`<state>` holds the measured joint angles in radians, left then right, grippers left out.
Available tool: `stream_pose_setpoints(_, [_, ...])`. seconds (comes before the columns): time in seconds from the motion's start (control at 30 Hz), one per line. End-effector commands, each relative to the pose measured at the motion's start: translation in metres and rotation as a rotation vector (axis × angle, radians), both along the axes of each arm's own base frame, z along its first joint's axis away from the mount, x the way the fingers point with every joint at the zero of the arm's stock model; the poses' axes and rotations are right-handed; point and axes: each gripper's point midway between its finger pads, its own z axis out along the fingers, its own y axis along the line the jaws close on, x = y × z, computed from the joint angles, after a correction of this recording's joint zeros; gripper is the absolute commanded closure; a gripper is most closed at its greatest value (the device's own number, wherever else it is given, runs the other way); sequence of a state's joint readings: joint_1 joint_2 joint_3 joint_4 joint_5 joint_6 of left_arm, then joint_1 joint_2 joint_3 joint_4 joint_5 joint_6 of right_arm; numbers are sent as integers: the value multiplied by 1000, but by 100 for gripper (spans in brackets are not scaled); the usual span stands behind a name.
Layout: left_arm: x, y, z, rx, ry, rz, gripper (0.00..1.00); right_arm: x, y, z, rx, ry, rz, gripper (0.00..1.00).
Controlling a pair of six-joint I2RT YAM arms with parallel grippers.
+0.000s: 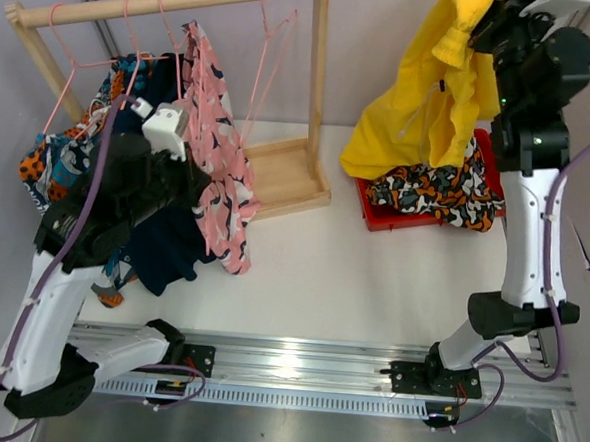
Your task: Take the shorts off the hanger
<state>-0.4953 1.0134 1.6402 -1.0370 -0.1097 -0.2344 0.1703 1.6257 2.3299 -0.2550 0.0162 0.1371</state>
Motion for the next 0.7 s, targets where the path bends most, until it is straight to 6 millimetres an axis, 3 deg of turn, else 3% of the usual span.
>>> stream_pose_setpoints(0.0, [39, -9, 8, 21, -28, 11, 100, 40, -15, -41, 7, 60, -89, 100])
stream_pose_setpoints(0.03, [47, -12, 13, 7, -40, 8, 100, 34, -16, -46, 14, 60, -86, 100])
stream_pose_setpoints(0.07, [54, -13, 17, -1, -46, 6, 100, 53, -13, -91, 5, 129, -85, 100])
stream_pose_setpoints(0.1, [68, -17, 9, 0, -17, 5, 100, 55, -13, -110, 9, 157, -85, 100])
stream_pose_setpoints(0.13, [76, -18, 23, -16, -51, 5, 100, 49, -15, -120, 22, 170, -86, 100])
stream_pose_setpoints(0.17, [84, -20, 23, -18, -50, 3, 100, 58, -13, -166, 21, 237, -85, 100])
stream_pose_setpoints(0.2, [101, -21, 17, -9, -29, 15, 100, 58, -13, -187, 31, 269, -80, 100])
stream_pose_setpoints(0.23, [108, -26, 26, -25, -47, -3, 100, 56, -12, -205, 38, 292, -71, 100])
stream_pose_setpoints(0.27, [116, -26, 38, -30, -73, -1, 100, 47, -12, -207, 67, 270, -59, 100])
stream_pose_setpoints(0.3, [134, -29, 26, -15, -42, 9, 100, 47, -11, -256, 68, 355, -56, 100])
stream_pose_setpoints(0.33, [140, -29, 42, -26, -76, 13, 100, 42, -9, -270, 77, 368, -44, 100])
stream_pose_setpoints(0.37, [147, -31, 45, -24, -81, 10, 100, 35, -9, -272, 104, 353, -32, 100])
stream_pose_setpoints(0.4, [148, -30, 78, -51, -158, 15, 100, 32, -9, -304, 105, 409, -30, 100])
stream_pose_setpoints(0.43, [163, -36, 66, -38, -120, 13, 100, 29, -7, -314, 109, 426, -20, 100])
stream_pose_setpoints(0.47, [170, -38, 66, -34, -118, 12, 100, 26, -7, -321, 118, 435, -13, 100])
stream_pose_setpoints(0.5, [165, -36, 107, -68, -214, 14, 100, 22, -5, -326, 118, 442, -1, 100])
stream_pose_setpoints(0.57, [181, -41, 99, -58, -190, 13, 100, 17, -5, -348, 117, 483, 3, 100])
stream_pose_setpoints(0.6, [175, -38, 124, -80, -254, 18, 100, 15, -3, -351, 118, 487, 11, 100])
stream_pose_setpoints(0.67, [171, -37, 140, -106, -300, 19, 100, 12, -3, -363, 115, 512, 14, 100])
